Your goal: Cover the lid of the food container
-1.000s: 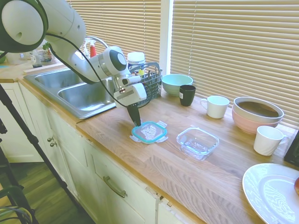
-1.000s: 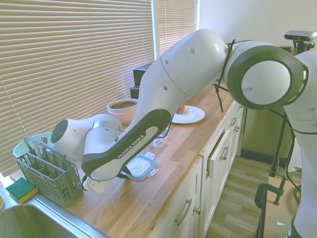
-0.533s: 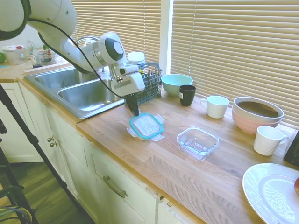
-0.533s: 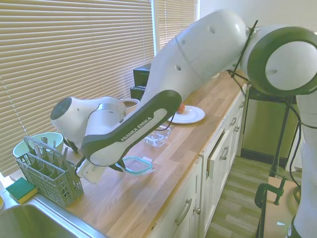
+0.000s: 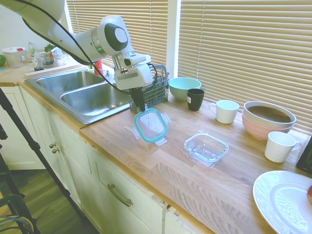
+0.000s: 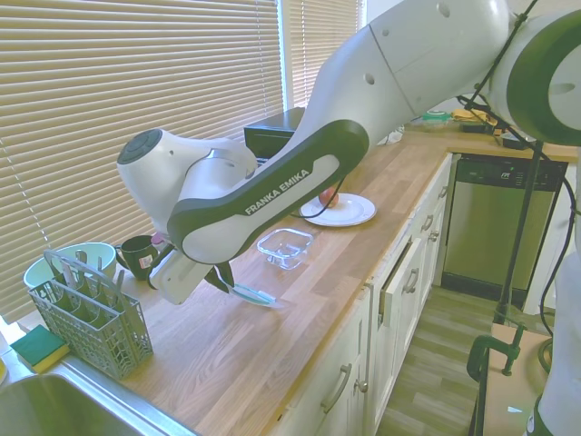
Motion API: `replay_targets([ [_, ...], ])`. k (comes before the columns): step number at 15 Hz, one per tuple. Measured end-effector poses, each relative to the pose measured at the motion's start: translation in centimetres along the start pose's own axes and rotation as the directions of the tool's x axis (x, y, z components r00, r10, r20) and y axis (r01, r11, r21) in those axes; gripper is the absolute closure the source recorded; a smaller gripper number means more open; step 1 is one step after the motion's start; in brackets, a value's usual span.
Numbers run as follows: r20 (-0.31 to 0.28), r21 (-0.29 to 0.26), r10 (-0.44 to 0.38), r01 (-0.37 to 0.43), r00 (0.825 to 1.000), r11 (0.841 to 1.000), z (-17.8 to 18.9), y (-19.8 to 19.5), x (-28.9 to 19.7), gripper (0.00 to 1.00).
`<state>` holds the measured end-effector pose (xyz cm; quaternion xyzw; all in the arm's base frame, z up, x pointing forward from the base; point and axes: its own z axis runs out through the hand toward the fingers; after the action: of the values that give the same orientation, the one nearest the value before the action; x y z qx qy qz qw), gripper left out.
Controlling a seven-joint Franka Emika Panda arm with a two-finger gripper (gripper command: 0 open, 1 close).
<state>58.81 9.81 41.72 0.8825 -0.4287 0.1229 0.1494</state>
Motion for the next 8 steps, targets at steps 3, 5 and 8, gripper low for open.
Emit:
replay_targets([
  [3, 0.014, 0.029, 0.006, -0.006, 1.0, 1.0, -0.9, 2.0, 1.5, 1.0],
  [5, 0.019, 0.046, 0.014, -0.014, 1.0, 0.999, -1.4, 3.2, 2.5, 1.0],
  [8, 0.028, 0.077, 0.021, -0.023, 0.999, 0.997, -2.3, 4.8, 4.0, 1.0],
])
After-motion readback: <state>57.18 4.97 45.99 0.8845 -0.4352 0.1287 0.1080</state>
